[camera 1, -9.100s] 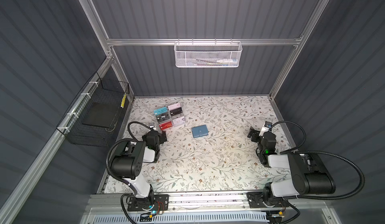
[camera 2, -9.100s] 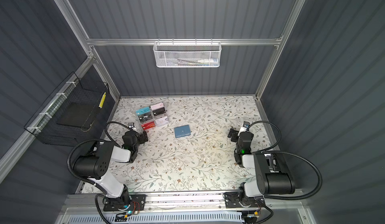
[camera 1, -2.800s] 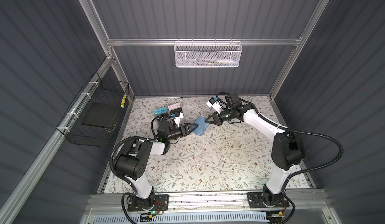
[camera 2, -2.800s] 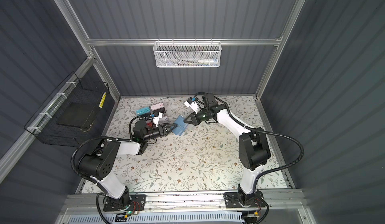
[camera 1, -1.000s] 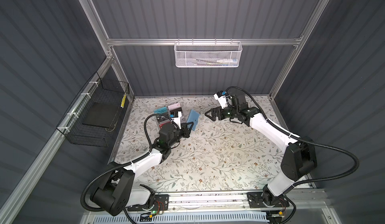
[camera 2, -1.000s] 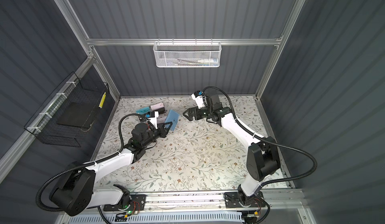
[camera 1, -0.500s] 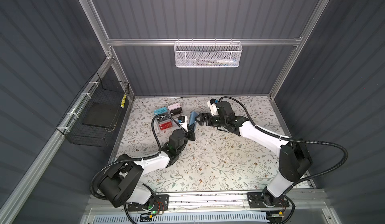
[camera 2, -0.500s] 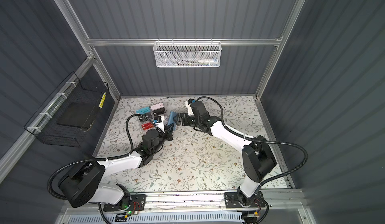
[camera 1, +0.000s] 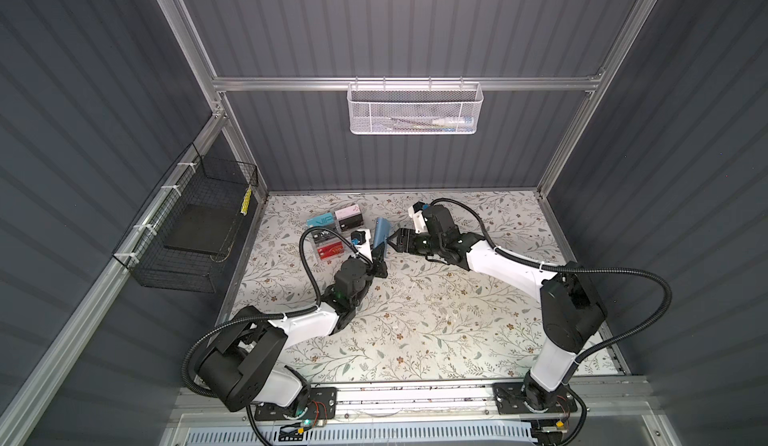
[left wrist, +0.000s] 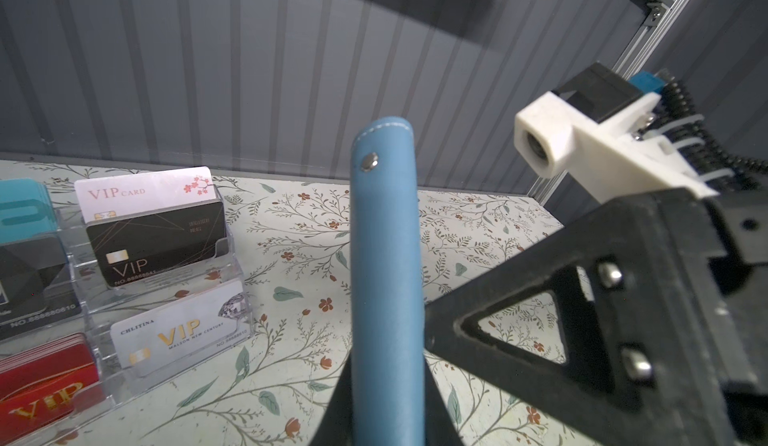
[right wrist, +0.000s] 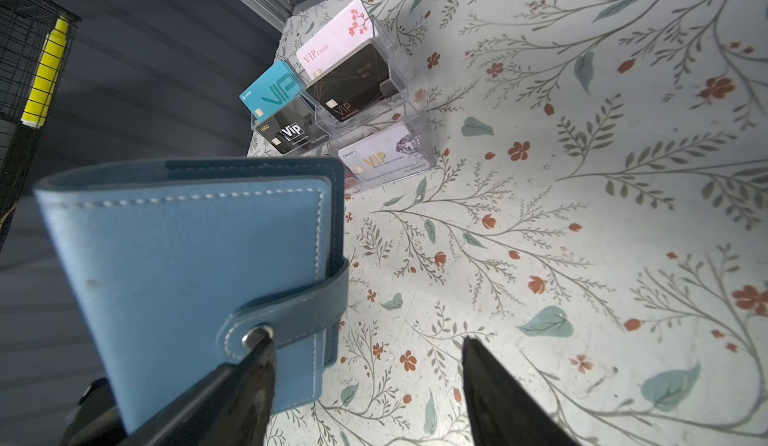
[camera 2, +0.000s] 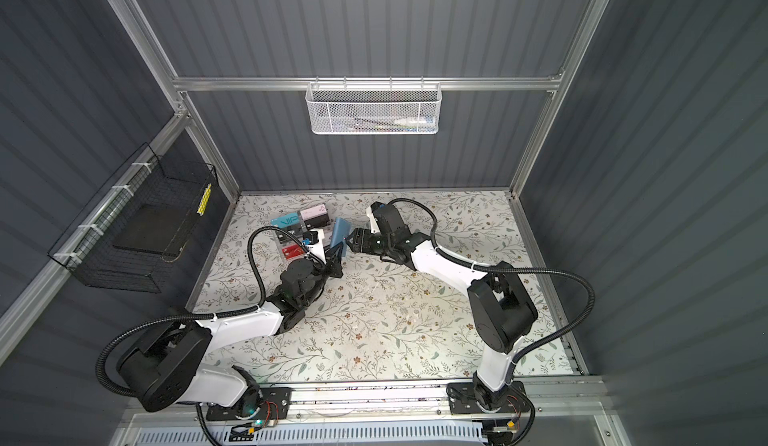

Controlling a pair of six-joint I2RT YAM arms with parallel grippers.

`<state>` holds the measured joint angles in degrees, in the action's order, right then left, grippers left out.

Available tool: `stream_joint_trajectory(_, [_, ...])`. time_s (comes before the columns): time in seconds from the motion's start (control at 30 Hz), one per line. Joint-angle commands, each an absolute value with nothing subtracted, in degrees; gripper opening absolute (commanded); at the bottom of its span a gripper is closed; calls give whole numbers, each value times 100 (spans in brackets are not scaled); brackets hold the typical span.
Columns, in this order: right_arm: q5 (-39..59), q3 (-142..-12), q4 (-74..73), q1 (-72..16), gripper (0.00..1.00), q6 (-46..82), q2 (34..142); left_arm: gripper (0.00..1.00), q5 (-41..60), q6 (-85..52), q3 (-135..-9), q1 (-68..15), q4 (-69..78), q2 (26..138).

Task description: Take the credit cards out of the card holder

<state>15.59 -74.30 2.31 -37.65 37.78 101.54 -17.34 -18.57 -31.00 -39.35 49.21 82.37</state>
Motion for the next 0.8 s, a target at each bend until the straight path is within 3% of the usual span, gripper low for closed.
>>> stream_joint_trajectory(0.0, [1634, -7564, 63, -3824, 70, 3836, 10046, 0, -1845, -1747, -3108, -3979, 5190, 8340])
stream_joint_trajectory(0.27, [1671, -7666, 77, -3872, 68, 3832, 10069, 0, -1825, -1802, -3129, -3990, 5228, 8440])
stream_joint_trajectory(0.6, [1692, -7801, 27, -3926, 47, 3945, 10382, 0, -1898, -1856, -3060, -4025, 5365, 8450])
stream_joint_trajectory(0.77, [1697, -7793, 42, -4000, 42, 3946, 10443, 0, -1977, -1837, -3047, -4034, 5405, 8443])
